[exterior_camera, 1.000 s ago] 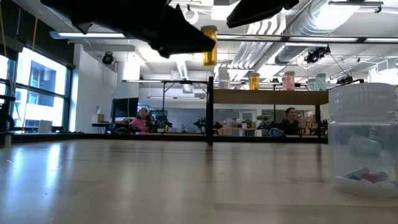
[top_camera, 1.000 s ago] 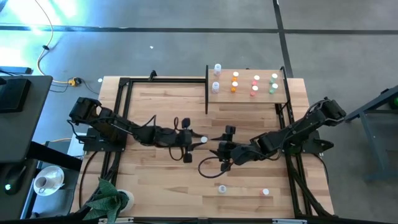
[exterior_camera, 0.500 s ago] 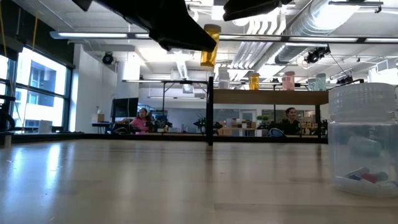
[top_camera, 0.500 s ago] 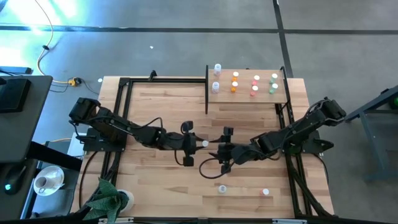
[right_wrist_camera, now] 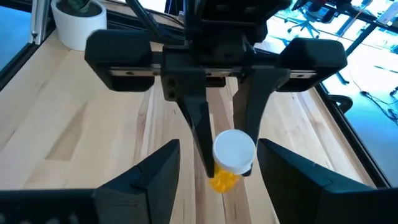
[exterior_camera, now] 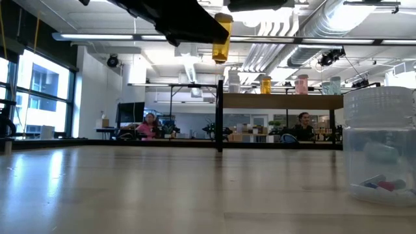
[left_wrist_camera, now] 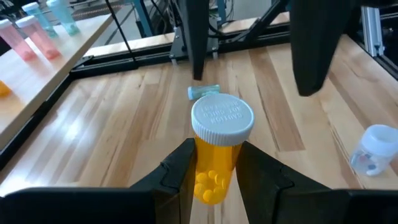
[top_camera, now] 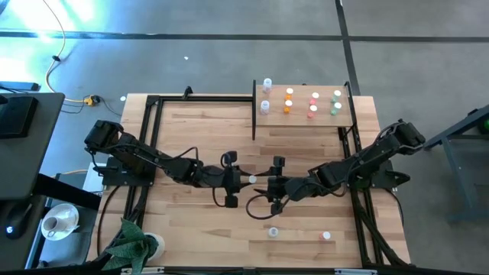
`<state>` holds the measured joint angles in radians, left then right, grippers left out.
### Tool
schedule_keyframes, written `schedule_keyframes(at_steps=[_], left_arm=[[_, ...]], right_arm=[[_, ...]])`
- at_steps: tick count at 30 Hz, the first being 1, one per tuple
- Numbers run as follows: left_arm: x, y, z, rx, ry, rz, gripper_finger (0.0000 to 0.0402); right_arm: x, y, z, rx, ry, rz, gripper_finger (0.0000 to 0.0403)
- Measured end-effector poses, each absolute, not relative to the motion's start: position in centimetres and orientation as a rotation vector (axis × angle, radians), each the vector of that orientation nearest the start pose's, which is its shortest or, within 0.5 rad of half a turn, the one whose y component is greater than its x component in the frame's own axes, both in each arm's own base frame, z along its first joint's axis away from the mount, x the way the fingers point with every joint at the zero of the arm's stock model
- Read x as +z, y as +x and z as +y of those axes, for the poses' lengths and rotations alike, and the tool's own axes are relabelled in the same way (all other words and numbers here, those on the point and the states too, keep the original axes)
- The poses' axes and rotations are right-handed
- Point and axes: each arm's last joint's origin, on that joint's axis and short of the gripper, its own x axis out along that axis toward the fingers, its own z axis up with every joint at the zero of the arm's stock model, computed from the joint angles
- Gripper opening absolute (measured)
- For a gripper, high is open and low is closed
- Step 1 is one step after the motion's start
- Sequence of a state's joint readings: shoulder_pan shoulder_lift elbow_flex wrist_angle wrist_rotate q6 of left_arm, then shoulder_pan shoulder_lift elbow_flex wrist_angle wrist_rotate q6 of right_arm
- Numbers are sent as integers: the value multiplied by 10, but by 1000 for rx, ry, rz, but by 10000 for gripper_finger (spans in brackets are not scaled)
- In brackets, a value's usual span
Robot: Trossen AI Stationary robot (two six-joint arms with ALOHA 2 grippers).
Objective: Pick and place medicine bottles onto shelf by color
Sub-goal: Put the orange pill bottle on the shelf aligned with the other orange pill bottle
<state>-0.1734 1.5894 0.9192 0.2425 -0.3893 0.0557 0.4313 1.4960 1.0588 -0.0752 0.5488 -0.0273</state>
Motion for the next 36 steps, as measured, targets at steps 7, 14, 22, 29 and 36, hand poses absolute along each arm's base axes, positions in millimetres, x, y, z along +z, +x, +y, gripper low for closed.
schedule_keyframes(at_steps=[7,14,22,29,36], left_arm=[[224,338,-48,190,166,402,92],[226,338,-49,191,161,382,92],[225,338,-48,190,170,392,92],[224,337,-48,216,181,406,92],[224,337,-47,220,181,407,92]], right_arm=[[274,306,124,-109,-263,431,206],[274,312,112,-147,-250,428,206],[262,322,104,-116,-227,467,206],[262,322,102,-127,-206,469,181],[262,322,102,-128,-206,469,117]])
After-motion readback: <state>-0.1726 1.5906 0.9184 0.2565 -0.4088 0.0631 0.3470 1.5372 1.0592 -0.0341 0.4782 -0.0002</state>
